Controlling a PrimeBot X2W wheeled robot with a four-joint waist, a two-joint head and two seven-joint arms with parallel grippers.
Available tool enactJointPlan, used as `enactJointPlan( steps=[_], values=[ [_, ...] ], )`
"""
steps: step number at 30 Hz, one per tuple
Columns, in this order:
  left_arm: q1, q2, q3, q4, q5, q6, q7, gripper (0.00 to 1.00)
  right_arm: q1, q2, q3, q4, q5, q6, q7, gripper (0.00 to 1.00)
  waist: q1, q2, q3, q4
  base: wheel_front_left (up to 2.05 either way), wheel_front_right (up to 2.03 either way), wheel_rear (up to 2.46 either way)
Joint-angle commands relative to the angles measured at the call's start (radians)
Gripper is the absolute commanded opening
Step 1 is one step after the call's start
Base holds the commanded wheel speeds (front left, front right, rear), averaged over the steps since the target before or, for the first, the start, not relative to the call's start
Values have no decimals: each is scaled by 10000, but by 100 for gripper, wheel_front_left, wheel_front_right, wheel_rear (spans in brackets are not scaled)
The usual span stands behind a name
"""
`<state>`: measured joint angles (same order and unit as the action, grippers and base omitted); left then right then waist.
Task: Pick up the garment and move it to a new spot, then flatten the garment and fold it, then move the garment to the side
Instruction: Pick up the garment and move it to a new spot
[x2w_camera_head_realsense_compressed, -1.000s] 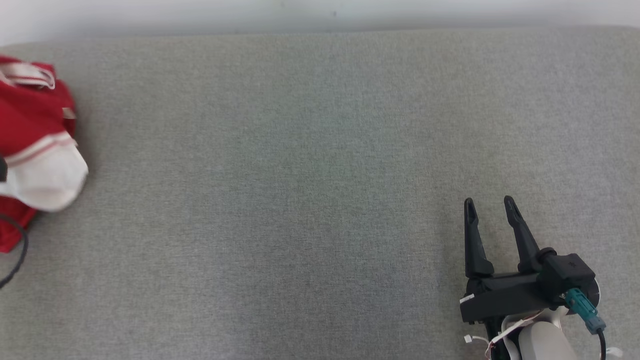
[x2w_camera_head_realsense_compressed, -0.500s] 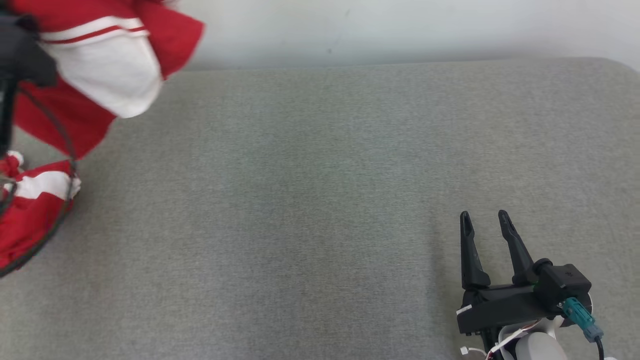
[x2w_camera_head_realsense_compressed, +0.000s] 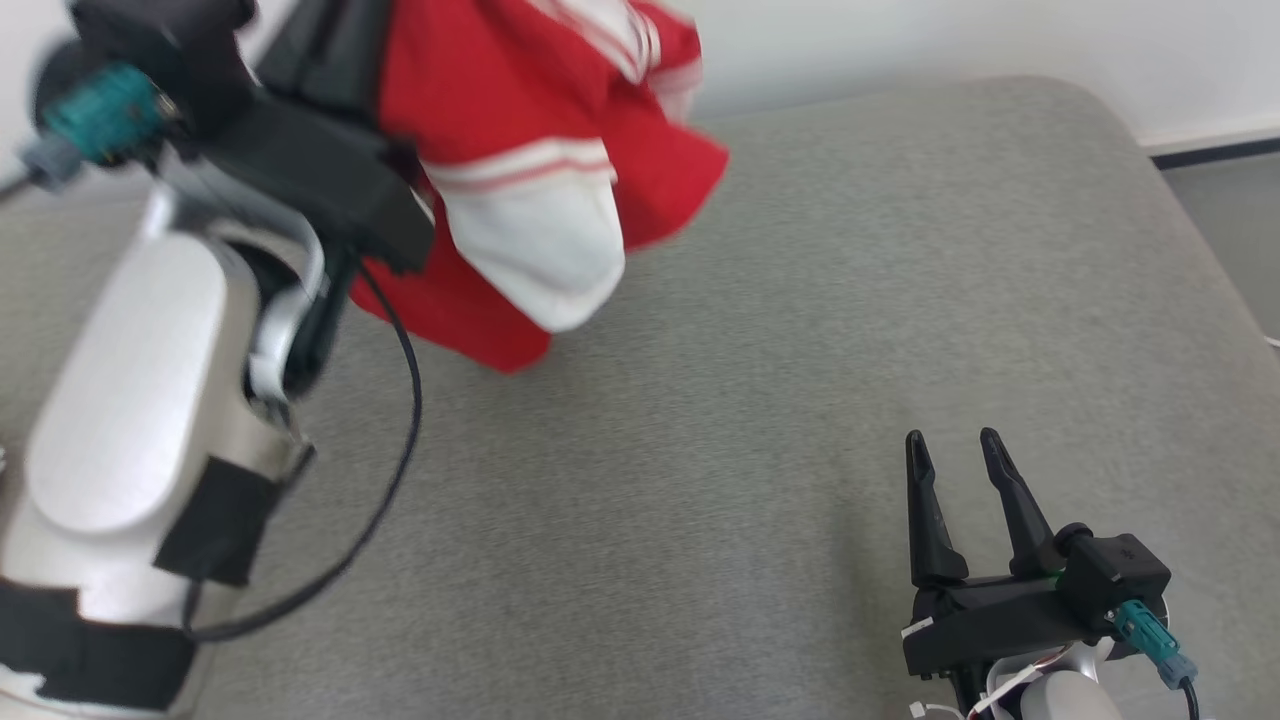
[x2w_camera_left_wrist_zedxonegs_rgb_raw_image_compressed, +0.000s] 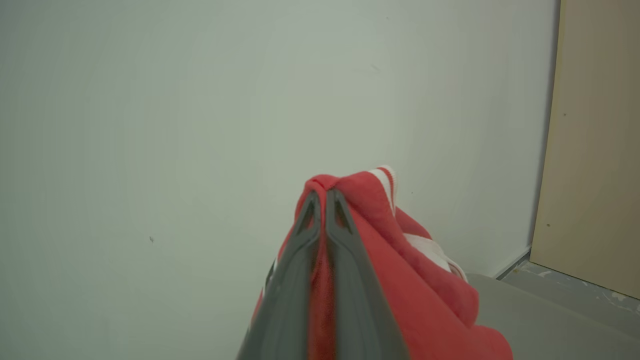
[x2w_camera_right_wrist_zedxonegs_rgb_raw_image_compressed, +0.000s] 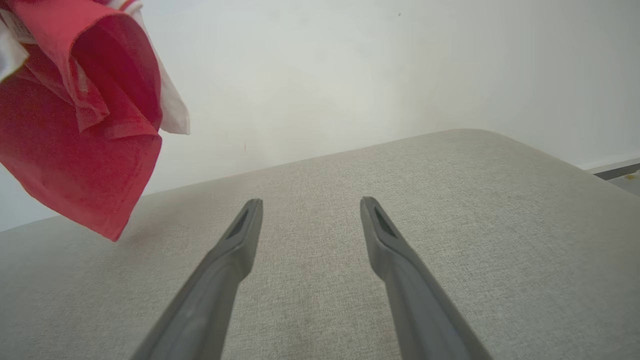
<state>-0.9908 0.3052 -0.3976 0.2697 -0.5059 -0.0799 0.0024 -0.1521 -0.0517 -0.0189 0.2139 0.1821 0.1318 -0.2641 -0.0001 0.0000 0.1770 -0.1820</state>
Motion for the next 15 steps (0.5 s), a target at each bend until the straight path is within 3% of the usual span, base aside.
enactJointPlan(
  steps=[1, 7, 15],
  values=[
    [386, -41, -12, 108, -136, 114, -78, 0, 103, 27, 55, -3, 35, -21, -6, 100, 1, 0, -7, -700, 0, 0, 0],
    [1963, -390, -371, 895, -233, 271, -405, 0, 82, 29, -9, -35, 27, -21, -6, 100, 1, 0, 83, -1305, 0, 0, 0],
    [3163, -919, -1157, 3243, -142, 72, -917, 0, 21, 30, -98, -18, 4, -21, -6, 100, 1, 0, 155, -1296, 0, 0, 0]
  ],
)
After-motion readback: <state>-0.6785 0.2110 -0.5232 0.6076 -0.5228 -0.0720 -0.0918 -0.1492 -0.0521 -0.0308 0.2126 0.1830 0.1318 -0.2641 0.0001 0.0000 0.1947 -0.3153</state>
